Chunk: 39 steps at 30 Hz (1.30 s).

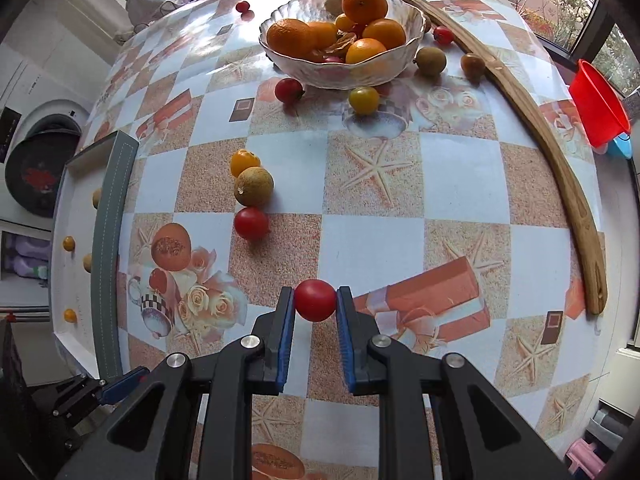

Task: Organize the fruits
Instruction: 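Grasp a red cherry tomato with the left tool while the right tool grasps another, then carry both red cherry tomatoes into the white tray and open both tools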

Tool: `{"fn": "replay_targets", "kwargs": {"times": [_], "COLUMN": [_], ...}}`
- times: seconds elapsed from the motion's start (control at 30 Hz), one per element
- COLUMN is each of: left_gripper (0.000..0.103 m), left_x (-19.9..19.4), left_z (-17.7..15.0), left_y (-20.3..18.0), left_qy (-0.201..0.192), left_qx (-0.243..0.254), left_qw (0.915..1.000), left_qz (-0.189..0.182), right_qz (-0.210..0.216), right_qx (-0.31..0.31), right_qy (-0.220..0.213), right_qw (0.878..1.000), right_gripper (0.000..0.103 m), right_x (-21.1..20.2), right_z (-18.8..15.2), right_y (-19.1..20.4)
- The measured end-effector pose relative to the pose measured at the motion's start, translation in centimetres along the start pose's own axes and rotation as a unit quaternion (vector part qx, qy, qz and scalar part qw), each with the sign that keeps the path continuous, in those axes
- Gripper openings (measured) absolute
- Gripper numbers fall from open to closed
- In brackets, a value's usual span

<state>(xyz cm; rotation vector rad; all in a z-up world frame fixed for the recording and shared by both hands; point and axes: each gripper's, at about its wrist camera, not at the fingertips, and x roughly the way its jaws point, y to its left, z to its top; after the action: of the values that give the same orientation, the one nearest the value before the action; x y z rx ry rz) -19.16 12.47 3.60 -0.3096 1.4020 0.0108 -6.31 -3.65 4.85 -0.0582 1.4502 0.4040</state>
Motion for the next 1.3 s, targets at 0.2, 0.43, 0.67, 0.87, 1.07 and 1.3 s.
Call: {"fn": "replay_targets", "kwargs": {"times": [0.2,0.43,0.67,0.87,1.07,1.3], "left_gripper": [0.023,0.023,0.023,0.023,0.023,0.023], "left_x": [-1.5,-4.0,-5.9,-7.2,-7.8,-7.2], "left_z": [1.4,1.9,2.1,2.0,1.7,2.1], "left_y": [0.3,2.2,5.3,9.2,14.2,19.4], "left_qy": [-0.017,-0.040,-0.068,-0.087,-0.099,-0.103], "left_qx": [0.005,-0.005,-0.032,-0.064,-0.105,-0.134], "left_qw": [0.9998,0.9991,0.9972,0.9939,0.9883,0.9821], "left_qz": [-0.007,-0.009,0.007,0.024,0.050,0.083], "right_qz": [0.008,0.015,0.028,0.039,0.052,0.066], "right_qx": [0.008,-0.013,-0.045,-0.078,-0.112,-0.145], "right_qy": [0.001,0.002,0.005,0.010,0.015,0.030], "right_qw": [1.000,1.000,0.999,0.996,0.992,0.987], "right_gripper": [0.022,0.022,0.022,0.022,0.022,0.022], "right_x": [-1.9,-2.9,-2.9,-2.4,-1.3,1.2], "right_z": [-1.5,-1.6,-0.8,0.2,1.4,2.8], "right_y": [0.2,2.6,6.5,10.6,15.3,21.0]}}
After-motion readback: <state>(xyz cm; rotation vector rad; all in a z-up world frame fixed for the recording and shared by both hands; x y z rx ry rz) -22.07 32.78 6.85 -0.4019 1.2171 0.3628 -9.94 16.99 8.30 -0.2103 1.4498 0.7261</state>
